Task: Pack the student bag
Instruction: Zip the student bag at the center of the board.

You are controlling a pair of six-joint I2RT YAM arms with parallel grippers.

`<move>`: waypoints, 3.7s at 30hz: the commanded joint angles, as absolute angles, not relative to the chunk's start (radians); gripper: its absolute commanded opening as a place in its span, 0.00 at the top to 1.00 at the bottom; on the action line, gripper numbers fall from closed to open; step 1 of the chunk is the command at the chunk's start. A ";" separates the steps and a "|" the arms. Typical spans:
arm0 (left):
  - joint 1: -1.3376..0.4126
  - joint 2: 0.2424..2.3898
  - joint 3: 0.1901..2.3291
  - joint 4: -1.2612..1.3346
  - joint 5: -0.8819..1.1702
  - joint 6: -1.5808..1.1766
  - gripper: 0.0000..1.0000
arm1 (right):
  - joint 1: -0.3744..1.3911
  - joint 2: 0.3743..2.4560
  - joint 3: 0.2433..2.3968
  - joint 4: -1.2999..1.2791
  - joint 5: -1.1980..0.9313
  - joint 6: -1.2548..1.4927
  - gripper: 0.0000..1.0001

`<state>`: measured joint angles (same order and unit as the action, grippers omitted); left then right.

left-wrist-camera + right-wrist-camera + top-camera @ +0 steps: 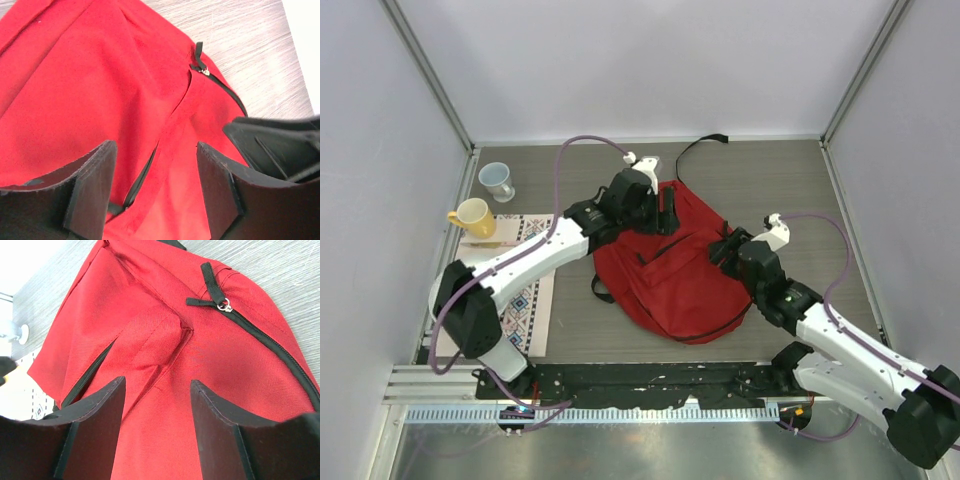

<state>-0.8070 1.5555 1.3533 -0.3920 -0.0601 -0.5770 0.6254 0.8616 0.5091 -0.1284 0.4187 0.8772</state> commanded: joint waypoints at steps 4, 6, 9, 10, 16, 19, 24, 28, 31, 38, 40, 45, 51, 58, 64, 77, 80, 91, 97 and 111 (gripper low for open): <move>-0.755 1.727 1.373 -0.210 0.196 -0.701 0.42 | 0.618 0.764 0.546 -0.201 0.502 0.885 0.41; -0.755 1.770 1.352 -0.129 0.276 -0.759 0.45 | 0.617 0.739 0.548 -0.218 0.514 0.885 0.41; -0.753 1.808 1.342 -0.075 0.319 -0.813 0.50 | 0.614 0.715 0.548 -0.248 0.529 0.885 0.41; -0.753 1.821 1.341 -0.077 0.321 -0.819 0.52 | 0.615 0.710 0.548 -0.255 0.534 0.884 0.41; -0.753 1.807 1.348 -0.106 0.319 -0.805 0.52 | 0.614 0.690 0.542 -0.279 0.538 0.894 0.41; -0.753 1.847 1.413 -0.208 0.357 -0.764 0.53 | 0.612 0.693 0.537 -0.279 0.538 0.899 0.41; -0.755 1.856 1.394 -0.218 0.435 -0.756 0.52 | 0.612 0.699 0.543 -0.281 0.541 0.893 0.41; -0.762 1.870 1.437 -0.310 0.463 -0.715 0.57 | 0.612 0.703 0.543 -0.279 0.541 0.894 0.41; -0.769 1.848 1.431 -0.357 0.422 -0.684 0.55 | 0.611 0.707 0.542 -0.279 0.540 0.894 0.41; -0.770 1.757 1.378 -0.328 0.410 -0.653 0.59 | 0.611 0.716 0.541 -0.279 0.540 0.897 0.41; -0.770 1.703 1.368 -0.307 0.378 -0.660 0.59 | 0.609 0.722 0.543 -0.279 0.538 0.896 0.41; -0.770 1.574 1.336 -0.278 0.283 -0.657 0.54 | 0.611 0.744 0.560 -0.261 0.503 0.856 0.41; -0.765 1.361 1.209 -0.365 -0.112 -0.670 0.31 | 0.609 0.775 0.606 -0.218 0.399 0.787 0.41; -0.741 1.175 0.949 -0.382 -0.250 -0.860 0.22 | 0.609 0.836 0.652 -0.216 0.342 0.739 0.41; -0.741 1.134 0.757 -0.216 -0.193 -1.055 0.25 | 0.611 0.870 0.679 -0.176 0.231 0.713 0.41; -0.741 1.252 0.744 -0.055 -0.206 -1.123 0.26 | 0.609 0.950 0.727 -0.172 0.109 0.673 0.41; -0.739 1.273 0.746 -0.055 -0.196 -1.138 0.28 | 0.611 0.946 0.723 -0.167 0.103 0.673 0.41; -0.733 1.312 0.701 0.025 -0.187 -1.181 0.51 | 0.612 1.017 0.779 -0.160 0.014 0.611 0.42; -0.730 1.282 0.676 0.040 -0.206 -1.181 0.59 | 0.612 1.054 0.788 -0.147 0.012 0.604 0.42; -0.721 1.295 0.669 0.115 -0.144 -1.149 0.84 | 0.727 1.242 0.957 -0.193 -0.038 0.473 0.43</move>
